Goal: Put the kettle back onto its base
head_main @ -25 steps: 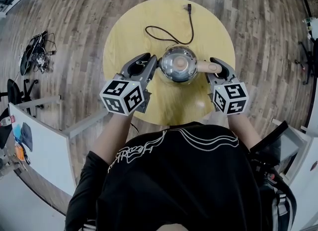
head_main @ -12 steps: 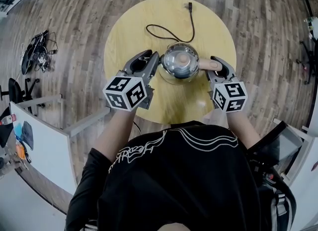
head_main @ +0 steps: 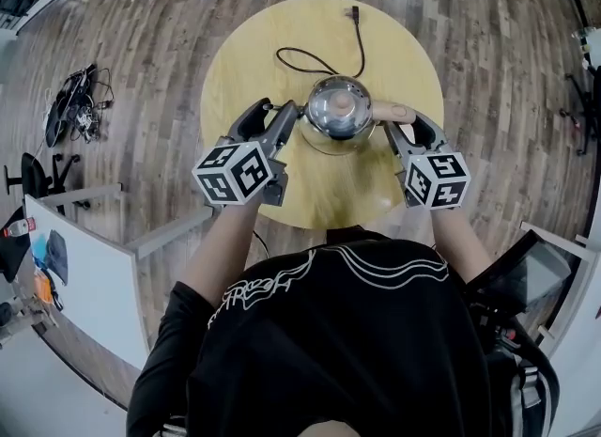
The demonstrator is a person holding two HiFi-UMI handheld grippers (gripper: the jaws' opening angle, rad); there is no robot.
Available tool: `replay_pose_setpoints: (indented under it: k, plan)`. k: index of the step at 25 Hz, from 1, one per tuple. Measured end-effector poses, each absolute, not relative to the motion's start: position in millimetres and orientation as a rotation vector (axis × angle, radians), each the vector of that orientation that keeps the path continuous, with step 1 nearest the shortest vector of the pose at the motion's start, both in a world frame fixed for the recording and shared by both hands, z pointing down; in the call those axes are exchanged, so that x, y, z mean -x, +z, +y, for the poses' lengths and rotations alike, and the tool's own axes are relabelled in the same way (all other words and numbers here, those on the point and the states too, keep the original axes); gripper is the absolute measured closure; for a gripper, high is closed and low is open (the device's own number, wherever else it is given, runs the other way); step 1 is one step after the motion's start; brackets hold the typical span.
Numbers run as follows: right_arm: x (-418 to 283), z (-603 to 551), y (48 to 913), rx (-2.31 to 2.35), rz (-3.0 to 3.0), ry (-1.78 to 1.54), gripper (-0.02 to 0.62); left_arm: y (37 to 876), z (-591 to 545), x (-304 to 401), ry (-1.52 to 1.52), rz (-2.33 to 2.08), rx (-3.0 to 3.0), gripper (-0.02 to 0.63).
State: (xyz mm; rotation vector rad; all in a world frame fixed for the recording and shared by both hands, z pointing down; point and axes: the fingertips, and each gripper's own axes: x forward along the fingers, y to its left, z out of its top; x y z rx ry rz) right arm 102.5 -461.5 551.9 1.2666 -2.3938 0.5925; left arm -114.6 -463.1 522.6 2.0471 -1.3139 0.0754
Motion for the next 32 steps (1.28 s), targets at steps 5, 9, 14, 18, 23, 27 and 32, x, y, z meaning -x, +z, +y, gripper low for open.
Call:
replay_pose_setpoints:
  k: [5,9,14,18,23,27,32]
  plan:
    - [-117.7,-436.4,541.4,-1.352,-2.382,0.696,0.417,513.4,-434.6,117.4,0.081,-1.308,-2.048,0.382]
    - [-118.6,-402.8,524.6,-1.369,-2.409,0.731,0.417,503.0,-398.3,114.8,0.055,-1.269,-2.065,0.387]
    - [-98.9,-335.0,489.3,-1.304,-2.494,0.694,0.420,480.9,-330.5,90.6,0.068,-1.133,-2.157,0.422]
    - [-88.2,-262.3,457.6,-1.273,-2.595,0.675,0.576,450.3,-261.8,72.6,0.031,-1.045,-2.234,0.486]
    - [-74.1,-167.4,423.8,-1.168,-2.744,0.755,0.588,419.3,-175.5,58.2,0.031,-0.961,-2.304,0.600]
    - [-55.4,-106.2,403.2,-1.015,-2.776,0.758,0.589,394.7,-119.4,40.4,0.051,-0.857,-2.416,0.600]
    - [-44.4,-69.5,381.9,-0.959,-2.775,0.749,0.589,363.4,-75.0,22.3,0.094,-0.758,-2.539,0.600]
